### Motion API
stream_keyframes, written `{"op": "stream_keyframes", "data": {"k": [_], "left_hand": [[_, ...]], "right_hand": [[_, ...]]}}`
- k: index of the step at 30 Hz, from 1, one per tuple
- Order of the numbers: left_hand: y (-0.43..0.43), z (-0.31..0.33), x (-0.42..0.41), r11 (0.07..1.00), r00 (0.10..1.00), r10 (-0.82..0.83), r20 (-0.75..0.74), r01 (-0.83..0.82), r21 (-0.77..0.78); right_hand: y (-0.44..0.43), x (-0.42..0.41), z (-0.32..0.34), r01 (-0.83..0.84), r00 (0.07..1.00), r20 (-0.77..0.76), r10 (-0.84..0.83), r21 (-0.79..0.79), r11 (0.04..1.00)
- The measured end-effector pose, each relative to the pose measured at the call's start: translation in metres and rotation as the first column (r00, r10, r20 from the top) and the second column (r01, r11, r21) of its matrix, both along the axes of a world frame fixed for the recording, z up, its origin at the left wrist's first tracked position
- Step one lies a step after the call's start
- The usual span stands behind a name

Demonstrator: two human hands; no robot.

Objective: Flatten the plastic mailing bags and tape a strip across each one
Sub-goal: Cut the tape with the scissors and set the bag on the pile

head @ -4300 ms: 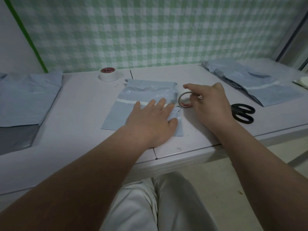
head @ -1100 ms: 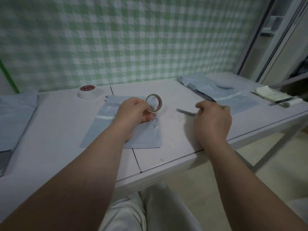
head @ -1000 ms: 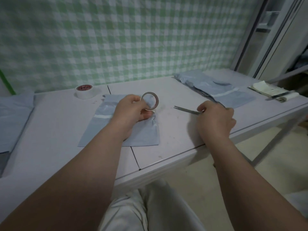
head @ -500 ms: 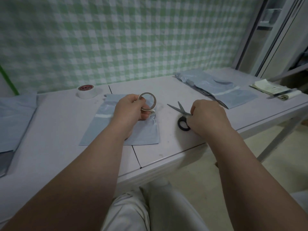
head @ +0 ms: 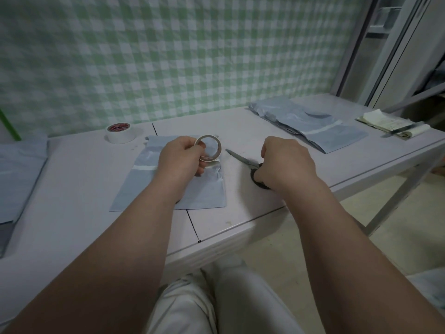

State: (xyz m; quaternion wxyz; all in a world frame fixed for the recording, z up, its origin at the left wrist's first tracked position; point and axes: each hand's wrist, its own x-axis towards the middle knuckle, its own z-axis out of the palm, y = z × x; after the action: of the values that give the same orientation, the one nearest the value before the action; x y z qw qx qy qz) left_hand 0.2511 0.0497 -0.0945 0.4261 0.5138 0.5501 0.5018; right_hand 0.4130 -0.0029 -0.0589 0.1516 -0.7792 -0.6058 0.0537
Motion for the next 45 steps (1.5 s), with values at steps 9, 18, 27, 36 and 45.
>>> {"op": "stream_keyframes", "data": {"k": [9,18,27,36,45], "left_hand": [[0.001,0.001,-0.002,0.999,0.999,0.029,-0.034,-0.030,-0.017],[0.000,0.001,-0.003,0.998,0.998,0.053,-0.043,-0.055,-0.028],[-0.002,0.002,-0.003,0.997,0.998,0.057,-0.039,-0.059,-0.045],[-0.004,0.004,-0.002,0.997,0.998,0.048,-0.032,-0.050,-0.053],[-0.007,0.006,-0.002,0.997,0.996,0.062,-0.067,-0.065,-0.046]], "right_hand": [[-0.020,-0.009,-0.018,0.125,0.216,-0.974,0.064,0.092,0.988],[-0.041,-0.030,-0.011,-0.062,-0.354,-0.922,-0.159,-0.147,0.987],[-0.060,-0.036,-0.017,-0.119,-0.414,-0.887,-0.205,-0.171,0.978],[-0.052,-0.043,-0.016,-0.119,-0.441,-0.877,-0.191,-0.154,0.981],[-0.040,-0.049,-0.018,-0.090,-0.450,-0.879,-0.156,-0.129,0.988]]}}
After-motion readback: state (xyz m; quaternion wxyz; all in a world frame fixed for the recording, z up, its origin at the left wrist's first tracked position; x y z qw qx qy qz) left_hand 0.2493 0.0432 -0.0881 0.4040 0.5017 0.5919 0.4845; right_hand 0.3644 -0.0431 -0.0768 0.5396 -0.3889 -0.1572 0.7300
